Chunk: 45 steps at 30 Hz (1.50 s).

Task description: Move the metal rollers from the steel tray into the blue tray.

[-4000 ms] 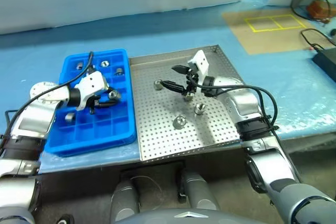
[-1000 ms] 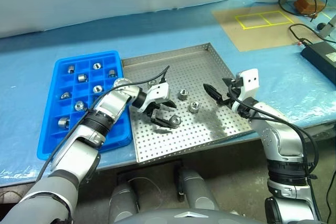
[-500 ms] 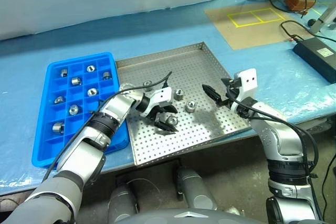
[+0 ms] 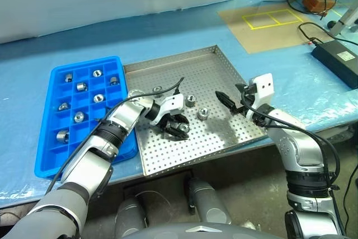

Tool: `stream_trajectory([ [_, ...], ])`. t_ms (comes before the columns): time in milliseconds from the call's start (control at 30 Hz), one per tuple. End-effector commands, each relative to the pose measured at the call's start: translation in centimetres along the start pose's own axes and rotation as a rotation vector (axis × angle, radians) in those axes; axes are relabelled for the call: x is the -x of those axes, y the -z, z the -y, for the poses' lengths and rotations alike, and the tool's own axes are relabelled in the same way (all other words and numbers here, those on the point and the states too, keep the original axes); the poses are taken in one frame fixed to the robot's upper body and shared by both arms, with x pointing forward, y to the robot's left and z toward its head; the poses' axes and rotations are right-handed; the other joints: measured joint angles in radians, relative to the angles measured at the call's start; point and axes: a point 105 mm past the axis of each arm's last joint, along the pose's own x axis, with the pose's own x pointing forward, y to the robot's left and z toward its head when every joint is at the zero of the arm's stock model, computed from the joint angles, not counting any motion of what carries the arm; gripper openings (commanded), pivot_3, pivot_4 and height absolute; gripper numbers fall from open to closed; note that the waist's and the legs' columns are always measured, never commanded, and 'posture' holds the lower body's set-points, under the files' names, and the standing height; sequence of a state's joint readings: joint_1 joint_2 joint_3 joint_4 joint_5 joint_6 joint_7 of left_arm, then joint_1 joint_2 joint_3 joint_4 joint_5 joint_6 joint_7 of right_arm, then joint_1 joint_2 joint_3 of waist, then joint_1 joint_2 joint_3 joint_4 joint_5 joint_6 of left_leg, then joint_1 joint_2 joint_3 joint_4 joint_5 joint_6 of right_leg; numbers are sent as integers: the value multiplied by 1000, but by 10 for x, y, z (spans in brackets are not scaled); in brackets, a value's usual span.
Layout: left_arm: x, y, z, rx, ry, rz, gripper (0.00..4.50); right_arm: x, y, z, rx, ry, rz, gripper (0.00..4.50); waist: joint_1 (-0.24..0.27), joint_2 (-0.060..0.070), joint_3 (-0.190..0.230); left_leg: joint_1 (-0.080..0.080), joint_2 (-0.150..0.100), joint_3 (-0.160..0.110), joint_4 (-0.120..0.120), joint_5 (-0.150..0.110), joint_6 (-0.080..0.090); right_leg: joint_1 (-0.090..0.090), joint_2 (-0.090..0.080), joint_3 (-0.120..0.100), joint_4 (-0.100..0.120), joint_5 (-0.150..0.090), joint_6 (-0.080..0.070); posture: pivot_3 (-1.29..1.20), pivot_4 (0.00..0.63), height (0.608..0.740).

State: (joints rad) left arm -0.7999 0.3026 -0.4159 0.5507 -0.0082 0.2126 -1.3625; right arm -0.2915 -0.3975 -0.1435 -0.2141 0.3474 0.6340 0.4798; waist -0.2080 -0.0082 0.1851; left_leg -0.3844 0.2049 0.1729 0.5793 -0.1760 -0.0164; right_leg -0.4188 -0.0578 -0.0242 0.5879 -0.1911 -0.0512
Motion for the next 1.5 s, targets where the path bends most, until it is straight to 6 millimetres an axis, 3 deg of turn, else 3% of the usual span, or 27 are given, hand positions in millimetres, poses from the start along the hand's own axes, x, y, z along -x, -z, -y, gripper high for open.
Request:
stream_trajectory([
  [33,3,1,-8,-2,-44,-1,2208,6,-14,-8,27,-63,35,4500,0,0,0,0,0,0,0,0,0,0,0,0,0,0,0,-651,150,740],
  [267,10,0,-13,-8,-69,2,2208,30,-8,-20,35,-247,-54,4500,2,0,0,0,0,0,0,-1,1,1,0,0,-1,0,0,-639,150,740],
  [433,22,-8,-19,-9,-103,28,2208,34,-1,-39,59,-350,-105,4500,1,0,0,0,0,0,0,-1,0,1,0,0,-1,0,0,-622,150,740],
  [533,42,-23,-26,58,-134,114,2208,27,0,-45,58,-372,-103,4500,2,0,0,0,0,-1,0,-1,0,1,0,-1,-1,0,1,-603,150,740],
  [633,63,-20,-29,61,-181,106,2208,26,1,-50,51,-411,-110,4500,3,0,0,0,0,-1,1,-1,0,0,0,-1,-1,0,1,-578,150,740],
  [833,111,-20,-10,37,-259,109,2208,16,-1,-52,69,-455,-117,4500,8,1,0,0,0,-1,-2,-1,1,0,0,-1,-2,0,0,-489,150,740],
  [1033,158,-27,0,-4,-517,135,2208,-8,-3,-54,103,-502,-115,4500,40,1,0,0,1,-1,-2,-1,-3,-1,0,-2,0,0,0,-358,150,740],
  [1267,189,7,32,111,-765,104,2208,-36,-11,-65,135,-608,-100,4500,101,3,1,2,2,0,-3,-1,-5,-2,0,-1,3,0,0,-213,150,740],
  [1500,219,35,41,214,-1111,185,2208,-55,-14,-75,149,-650,-76,4500,198,3,1,1,3,1,-3,0,-6,-3,-1,-1,5,0,-1,-137,150,740],
])
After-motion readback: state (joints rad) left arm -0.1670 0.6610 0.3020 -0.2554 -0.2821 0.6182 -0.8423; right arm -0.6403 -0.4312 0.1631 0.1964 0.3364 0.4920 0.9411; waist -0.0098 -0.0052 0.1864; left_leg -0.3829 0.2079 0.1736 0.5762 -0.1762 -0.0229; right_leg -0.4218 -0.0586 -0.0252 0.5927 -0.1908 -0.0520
